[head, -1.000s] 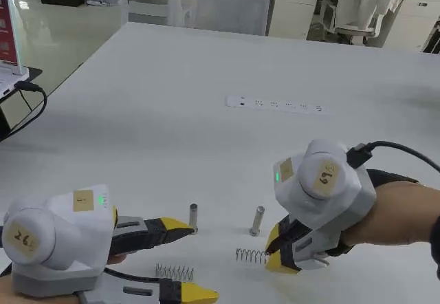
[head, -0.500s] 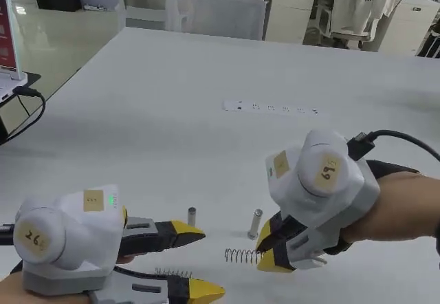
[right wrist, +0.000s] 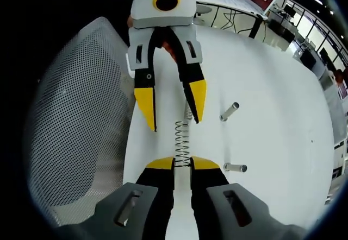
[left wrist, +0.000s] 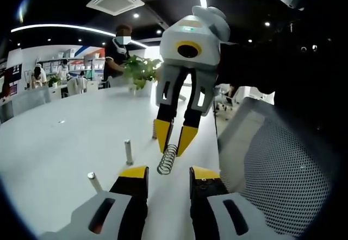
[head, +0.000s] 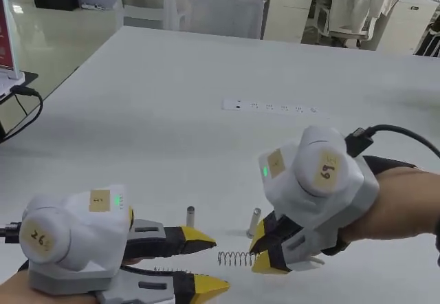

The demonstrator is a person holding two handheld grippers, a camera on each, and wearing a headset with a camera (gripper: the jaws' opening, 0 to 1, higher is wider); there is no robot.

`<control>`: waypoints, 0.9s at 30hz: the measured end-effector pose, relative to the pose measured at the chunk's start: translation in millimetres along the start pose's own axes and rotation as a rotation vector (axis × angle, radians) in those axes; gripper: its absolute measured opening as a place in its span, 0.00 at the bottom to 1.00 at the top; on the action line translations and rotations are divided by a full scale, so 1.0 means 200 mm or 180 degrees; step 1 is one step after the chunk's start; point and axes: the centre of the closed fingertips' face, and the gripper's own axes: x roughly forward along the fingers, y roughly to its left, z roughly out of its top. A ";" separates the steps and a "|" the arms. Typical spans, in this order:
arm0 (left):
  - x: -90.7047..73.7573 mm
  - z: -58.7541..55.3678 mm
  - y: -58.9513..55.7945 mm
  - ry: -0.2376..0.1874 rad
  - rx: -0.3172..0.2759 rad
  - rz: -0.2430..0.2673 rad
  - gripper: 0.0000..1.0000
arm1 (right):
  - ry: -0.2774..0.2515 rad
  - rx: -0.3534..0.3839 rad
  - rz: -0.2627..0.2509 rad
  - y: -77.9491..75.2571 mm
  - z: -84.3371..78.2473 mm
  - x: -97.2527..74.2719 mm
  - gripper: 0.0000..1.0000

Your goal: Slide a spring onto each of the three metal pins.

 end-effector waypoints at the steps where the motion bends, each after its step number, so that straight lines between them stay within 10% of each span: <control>1: 0.00 0.00 0.00 -0.0004 0.0001 -0.0008 0.22 | -0.0006 -0.0018 0.0006 0.00 0.01 0.00 0.08; 27: 0.01 0.02 -0.01 -0.0026 0.0038 -0.0051 0.03 | -0.0063 -0.0207 0.0011 0.02 0.06 -0.01 0.08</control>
